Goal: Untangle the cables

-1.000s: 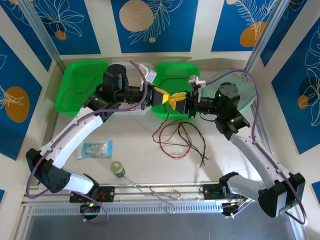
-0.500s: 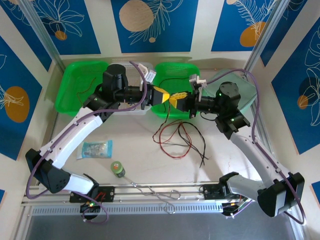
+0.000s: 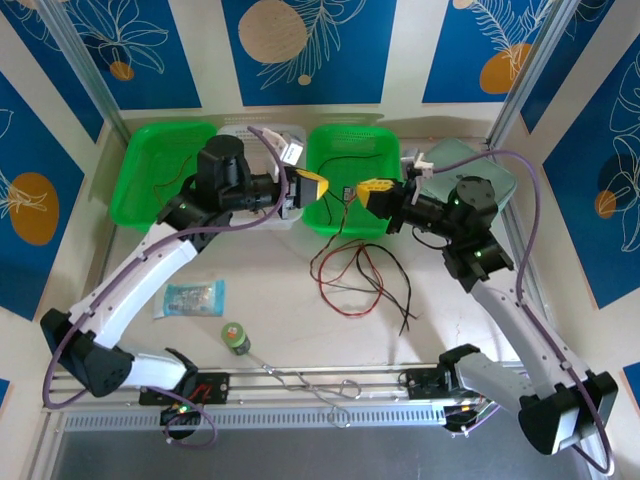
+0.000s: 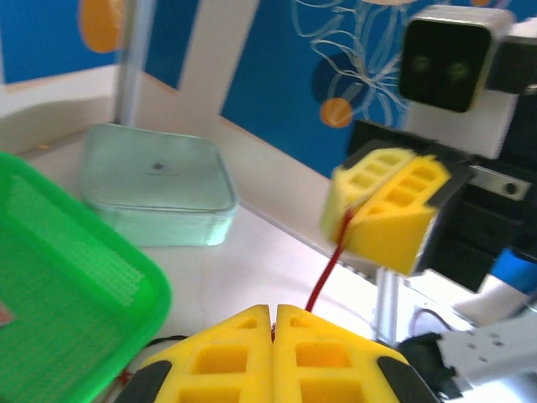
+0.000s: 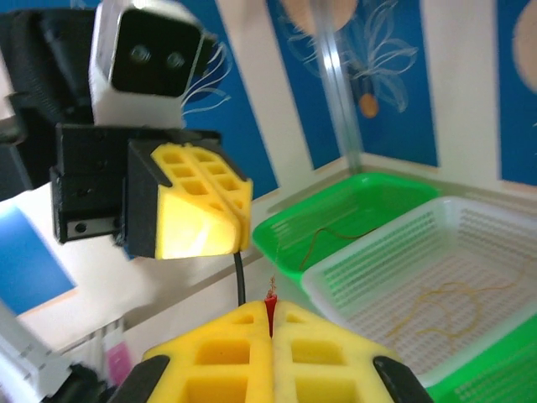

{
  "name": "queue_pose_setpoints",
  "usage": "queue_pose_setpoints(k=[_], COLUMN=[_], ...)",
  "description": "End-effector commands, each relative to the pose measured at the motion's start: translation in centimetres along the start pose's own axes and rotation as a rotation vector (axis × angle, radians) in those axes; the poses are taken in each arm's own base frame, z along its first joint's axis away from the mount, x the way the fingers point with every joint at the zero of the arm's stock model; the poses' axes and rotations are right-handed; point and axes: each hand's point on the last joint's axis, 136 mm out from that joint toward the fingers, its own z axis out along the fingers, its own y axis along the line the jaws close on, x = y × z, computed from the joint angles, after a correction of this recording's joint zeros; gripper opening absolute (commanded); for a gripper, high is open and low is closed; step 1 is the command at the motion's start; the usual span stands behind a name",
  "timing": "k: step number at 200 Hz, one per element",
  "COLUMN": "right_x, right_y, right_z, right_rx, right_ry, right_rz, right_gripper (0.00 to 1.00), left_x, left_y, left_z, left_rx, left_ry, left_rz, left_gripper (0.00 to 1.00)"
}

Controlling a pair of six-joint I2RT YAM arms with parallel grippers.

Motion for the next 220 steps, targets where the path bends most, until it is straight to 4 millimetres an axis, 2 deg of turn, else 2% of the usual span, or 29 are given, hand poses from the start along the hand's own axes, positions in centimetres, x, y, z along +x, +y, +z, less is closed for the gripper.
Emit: queue_pose_setpoints(k=[1, 30, 49, 86, 110, 138, 165, 188, 220], right_x=[-3.5, -6.0, -7.8, -10.8, -12.7, -14.1, -14.4, -14.6, -15.2], right_y=[0.7, 3.7, 5.0, 5.9, 6.1, 6.6, 6.7, 5.9, 4.8], right_z=[-1.6, -1.3, -0.8, -0.1, -0.3, -0.9, -1.3, -2.0, -3.9], right_rx=[0.1, 0.077, 0.084, 0.136, 0.175, 0.19, 0.204, 0.264, 0.372], right_ry=[-0.118, -0.122, -0.145, -0.175, -0.214, -0.244, -0.246, -0.261, -0.313], right_rz=[-0.053, -0.154, -0.23, -0.343, -0.382, -0.407, -0.416, -0.418, -0.418], right_gripper=[0.0, 0.0, 0.0, 0.0, 0.0, 0.0, 0.0, 0.0, 0.0], left_x=[-2.2, -4.9, -7.1, -10.9, -12.8, -13.7, -13.9, -13.8, -14.2], left_y=[1.5, -1.2, -2.0, -2.2, -2.5, -2.8, -3.0, -2.2, -0.1], left_z=[-2.6, -3.4, -4.1, -6.0, -7.5, -8.7, -9.2, -9.9, -12.3], left_rx=[-0.187, -0.158, -0.162, -0.243, -0.293, -0.32, -0.334, -0.394, -0.563], left_ry=[-0.072, -0.095, -0.151, -0.269, -0.346, -0.383, -0.385, -0.385, -0.431], left_rz=[0.091, 0.174, 0.201, 0.26, 0.287, 0.317, 0.329, 0.323, 0.286], left_gripper=[0.0, 0.0, 0.0, 0.0, 0.0, 0.0, 0.0, 0.0, 0.0])
